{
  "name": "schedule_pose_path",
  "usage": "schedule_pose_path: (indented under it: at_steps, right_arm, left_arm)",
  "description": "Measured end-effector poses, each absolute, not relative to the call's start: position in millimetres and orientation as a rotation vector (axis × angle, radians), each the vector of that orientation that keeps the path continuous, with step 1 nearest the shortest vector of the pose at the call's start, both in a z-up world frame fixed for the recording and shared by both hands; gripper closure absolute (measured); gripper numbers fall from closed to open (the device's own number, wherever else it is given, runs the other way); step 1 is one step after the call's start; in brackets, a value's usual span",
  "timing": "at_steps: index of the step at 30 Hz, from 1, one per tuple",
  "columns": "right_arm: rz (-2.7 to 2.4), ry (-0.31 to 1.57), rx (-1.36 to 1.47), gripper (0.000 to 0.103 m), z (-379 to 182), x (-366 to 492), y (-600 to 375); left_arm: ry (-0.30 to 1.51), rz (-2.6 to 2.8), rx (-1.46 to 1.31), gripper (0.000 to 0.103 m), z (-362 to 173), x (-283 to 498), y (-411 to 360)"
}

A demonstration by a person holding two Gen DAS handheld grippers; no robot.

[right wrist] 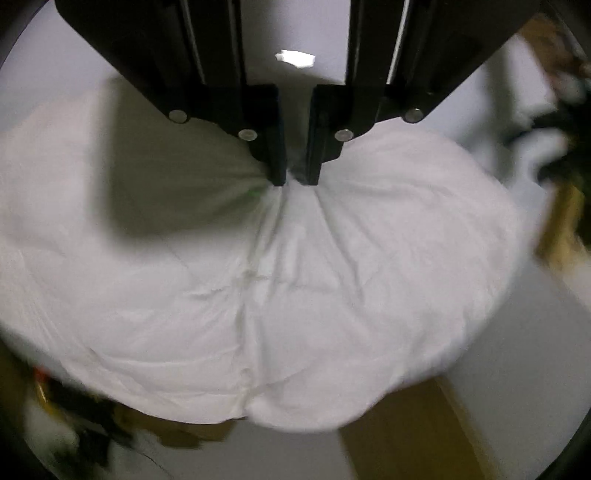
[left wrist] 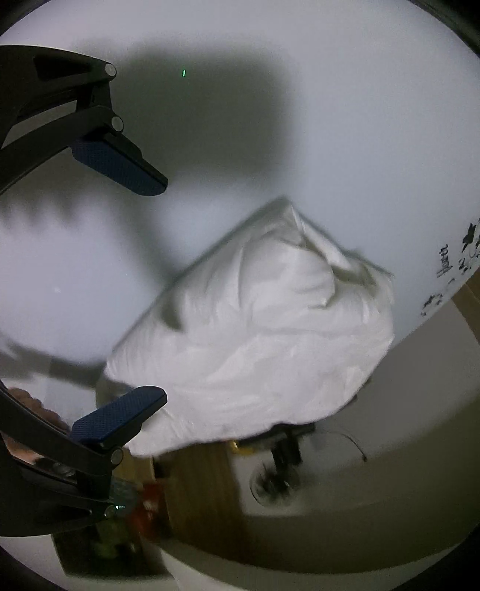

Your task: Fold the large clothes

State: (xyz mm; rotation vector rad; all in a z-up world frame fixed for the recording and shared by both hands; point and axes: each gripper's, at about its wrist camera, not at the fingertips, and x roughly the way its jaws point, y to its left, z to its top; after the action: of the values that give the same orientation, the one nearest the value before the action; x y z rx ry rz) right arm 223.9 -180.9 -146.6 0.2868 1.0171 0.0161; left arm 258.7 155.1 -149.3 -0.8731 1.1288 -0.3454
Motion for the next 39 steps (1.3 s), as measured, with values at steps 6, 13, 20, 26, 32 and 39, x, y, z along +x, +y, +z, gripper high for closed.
schedule_pose_path:
  at_steps: [6,13,20,26,32,39]
  right_arm:
    - [-0.01,0.855,0.38,0.026,-115,168,-200]
    - [-0.044,0.832,0.435,0.026,-111,130,-220]
    - [-0.024,0.85,0.462,0.036,-125,122,-233]
    - [0.016,0.861,0.466,0.039,-134,126,-231]
    - [0.028,0.865,0.472,0.039,-135,127,-232]
    - [0.023,0.865,0.454,0.04,-136,128,-230]
  left_arm:
    - [1.092,-0.375,-0.995,0.0,-162,285,150]
    - [1.068,-0.392,-1.032,0.0,-172,313,137]
    - [1.053,-0.395,-1.012,0.0,-172,322,133]
    - [1.017,-0.36,-1.031,0.0,-172,310,141]
    - [1.029,-0.332,-1.067,0.0,-172,322,141]
    - [1.033,-0.284,-1.052,0.015,-171,322,139]
